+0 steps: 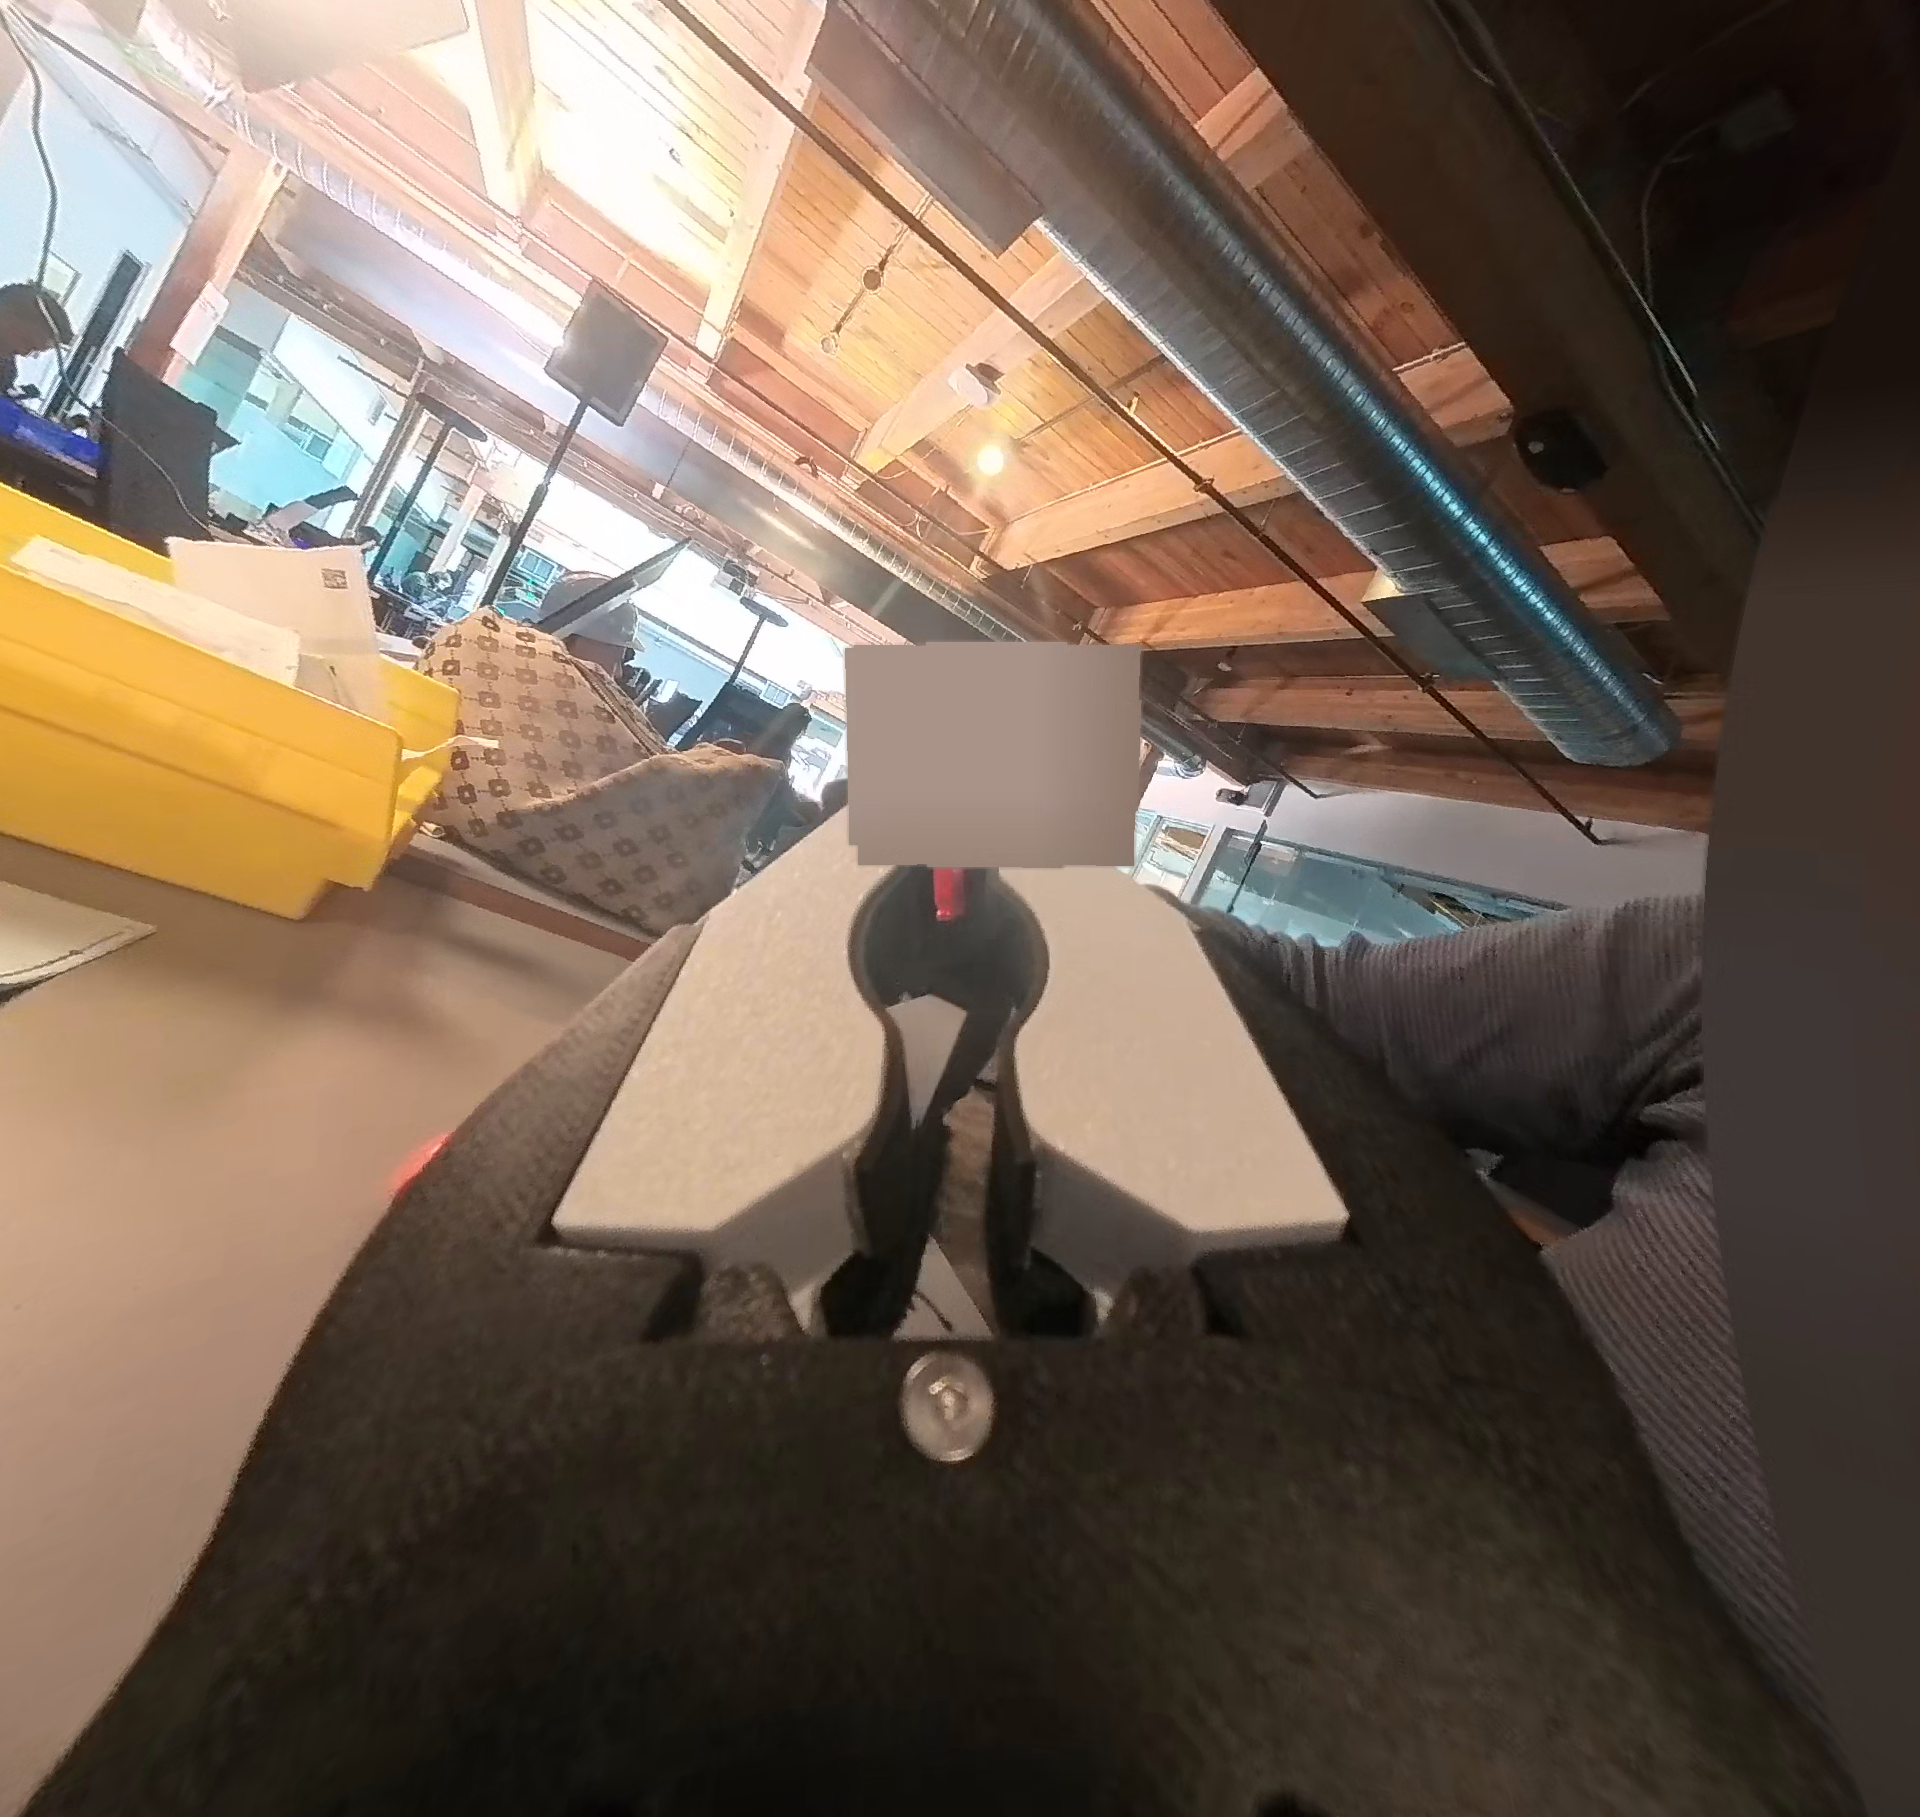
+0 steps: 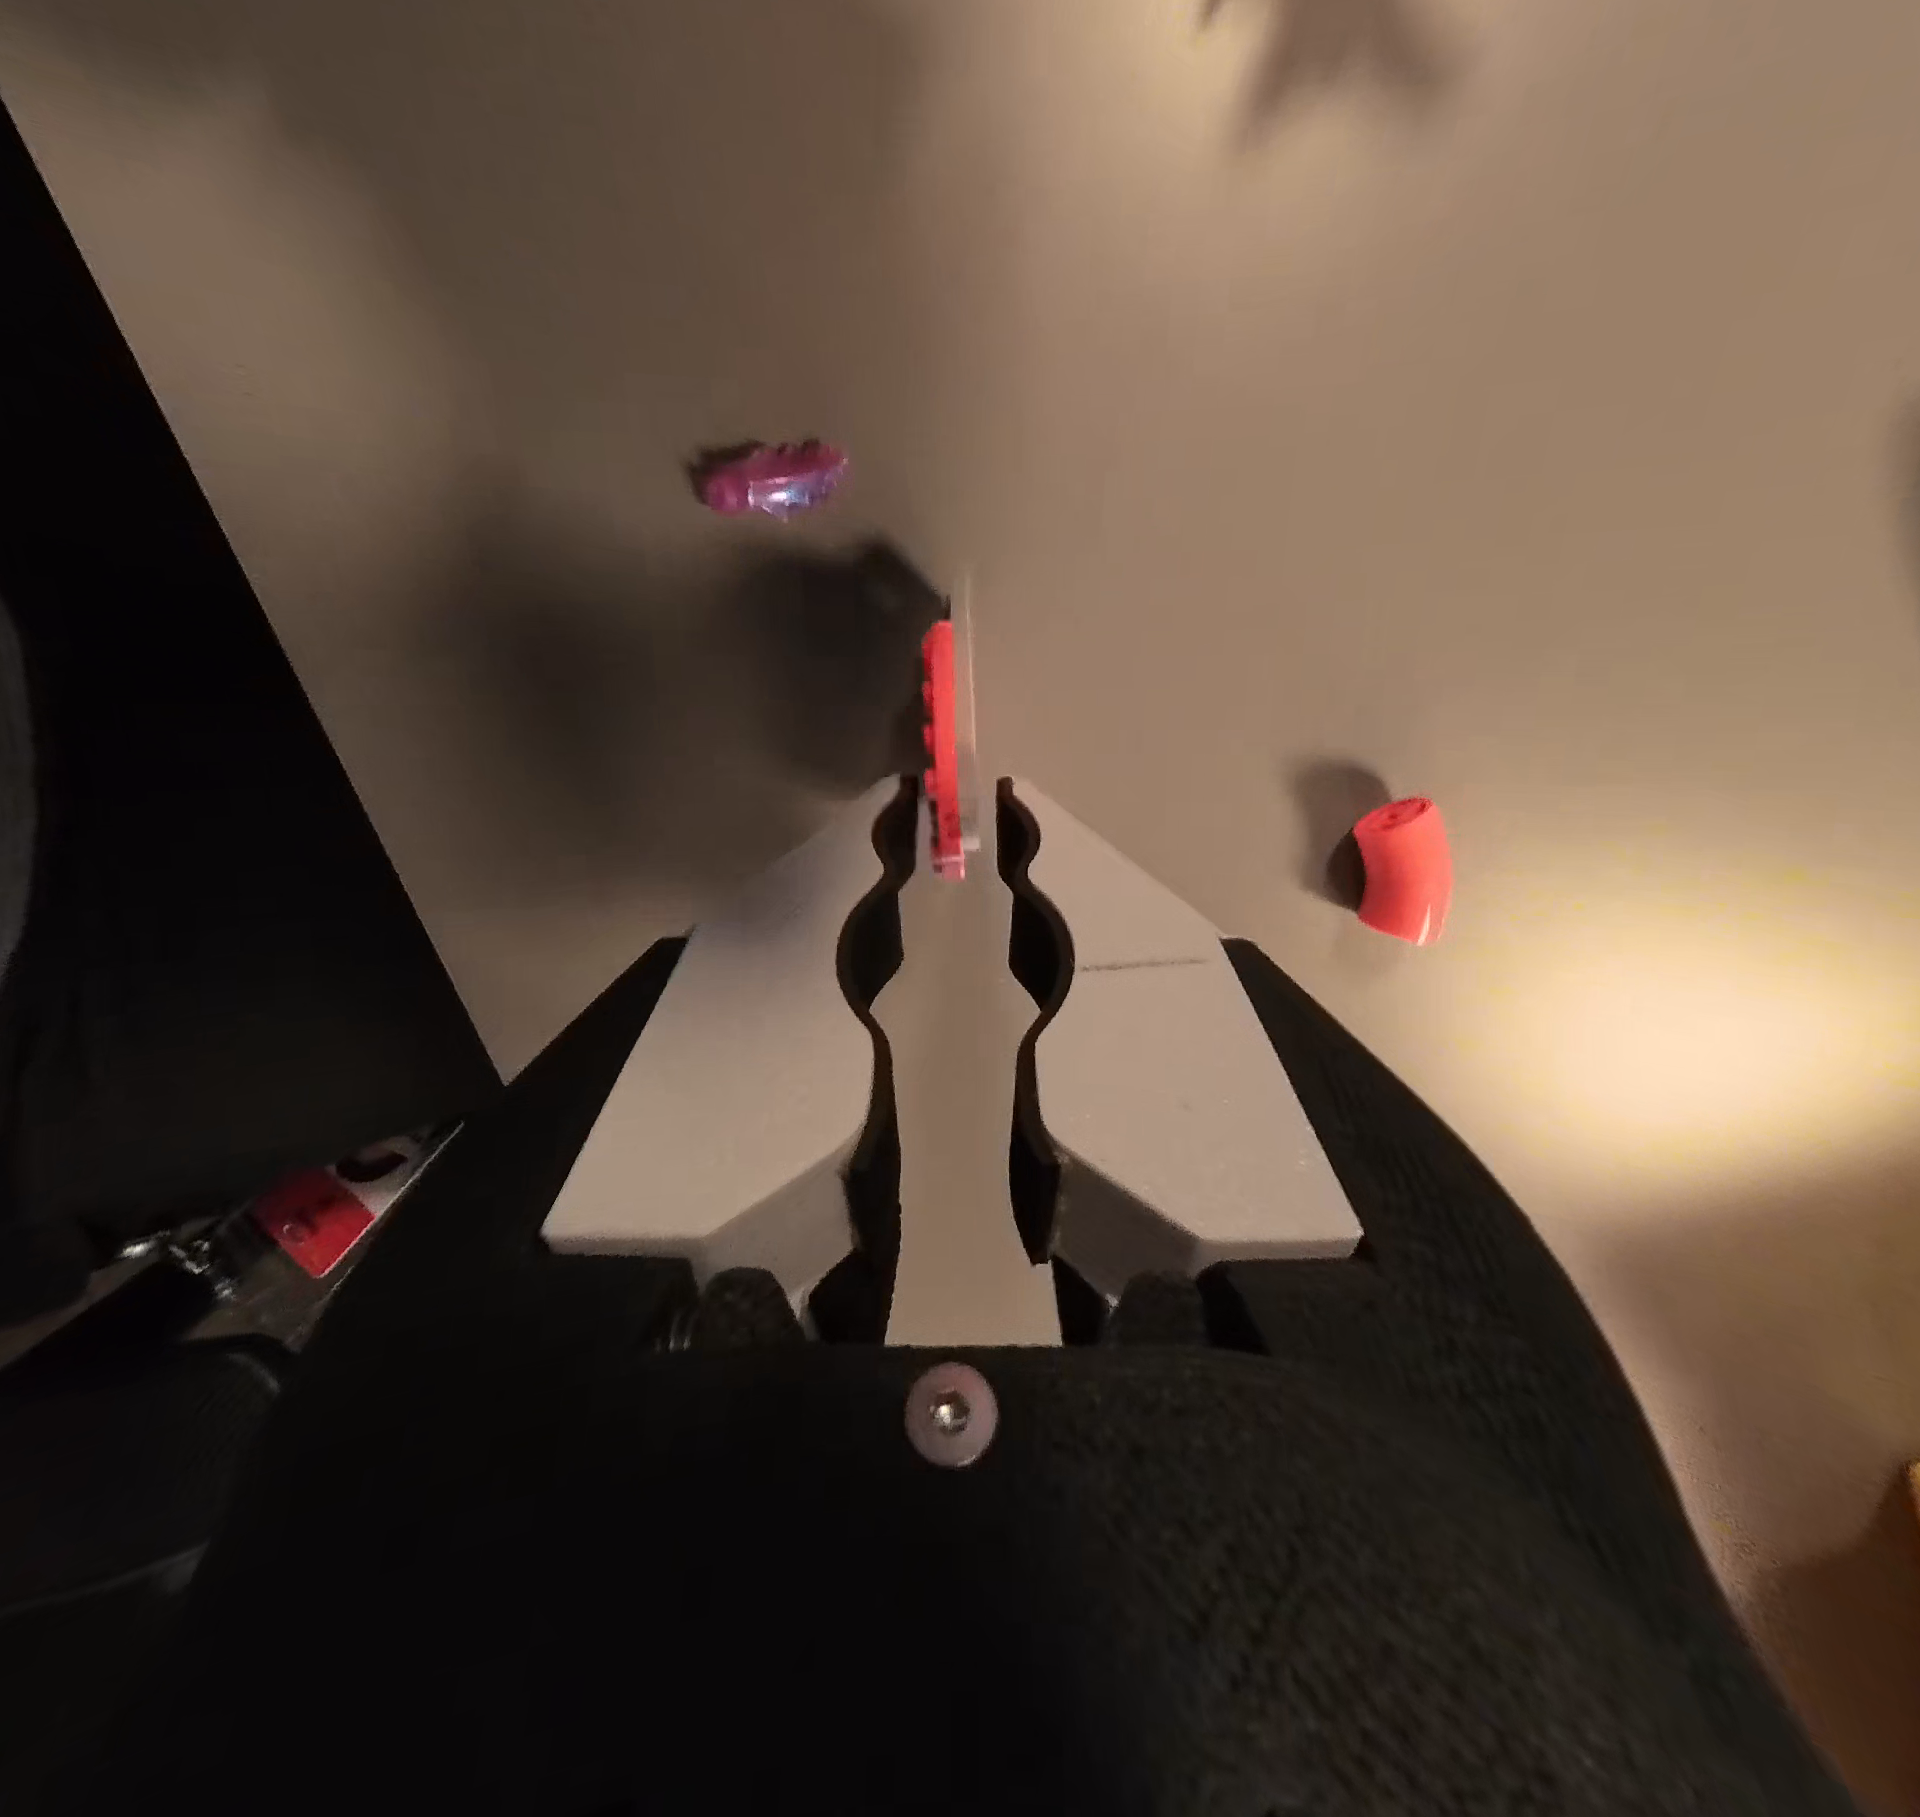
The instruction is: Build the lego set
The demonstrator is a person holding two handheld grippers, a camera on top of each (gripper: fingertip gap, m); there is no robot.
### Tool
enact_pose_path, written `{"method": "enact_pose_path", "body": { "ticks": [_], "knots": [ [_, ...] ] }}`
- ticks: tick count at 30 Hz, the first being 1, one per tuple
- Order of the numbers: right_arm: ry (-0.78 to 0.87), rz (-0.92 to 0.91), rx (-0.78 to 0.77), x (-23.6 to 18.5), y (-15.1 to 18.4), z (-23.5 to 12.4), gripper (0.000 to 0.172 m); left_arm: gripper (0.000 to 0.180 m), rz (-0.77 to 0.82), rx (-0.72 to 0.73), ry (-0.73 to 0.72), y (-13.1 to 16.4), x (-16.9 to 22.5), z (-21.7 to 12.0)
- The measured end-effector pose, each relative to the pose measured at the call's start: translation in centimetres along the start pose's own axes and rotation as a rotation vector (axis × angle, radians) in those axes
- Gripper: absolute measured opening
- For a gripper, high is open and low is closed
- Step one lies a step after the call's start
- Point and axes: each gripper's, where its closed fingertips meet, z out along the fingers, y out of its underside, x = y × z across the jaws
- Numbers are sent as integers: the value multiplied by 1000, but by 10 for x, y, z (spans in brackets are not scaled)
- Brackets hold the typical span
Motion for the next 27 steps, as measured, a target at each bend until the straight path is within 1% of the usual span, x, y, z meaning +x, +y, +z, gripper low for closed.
{"method": "enact_pose_path", "body": {
  "ticks": [4,7,9,10,11,13,15,17,19,21,24,26,27],
  "knots": [
    [9,-69,-80,2,-9,4,13,3,-2,10,-2,-3,-1,-2],
    [24,-117,-155,3,-8,9,5,2,-1,19,-7,-4,-1,-3],
    [55,-119,-160,8,-8,7,5,2,-2,30,-11,-7,-2,-4],
    [78,-108,-125,11,-11,5,5,3,5,42,-13,-10,-2,-5],
    [92,-79,-54,14,-18,2,5,3,18,56,-20,-12,-2,-6],
    [107,18,164,18,-36,-4,5,3,40,82,-32,-18,-2,-9],
    [139,96,369,23,-47,-9,5,2,51,106,-43,-23,-3,-11],
    [183,155,516,28,-49,-11,6,2,46,116,-48,-26,-4,-13],
    [180,205,619,26,-50,-13,6,2,37,105,-62,-24,-7,-13],
    [162,234,795,21,-61,-31,6,2,38,84,-85,-21,-11,-12],
    [139,283,1036,18,-74,-67,5,3,71,40,-212,-14,-28,-13],
    [147,301,1128,18,-78,-83,5,3,95,7,-317,-9,-42,-15],
    [150,303,1158,17,-80,-88,5,3,102,-10,-334,-5,-44,-14]
  ]
}}
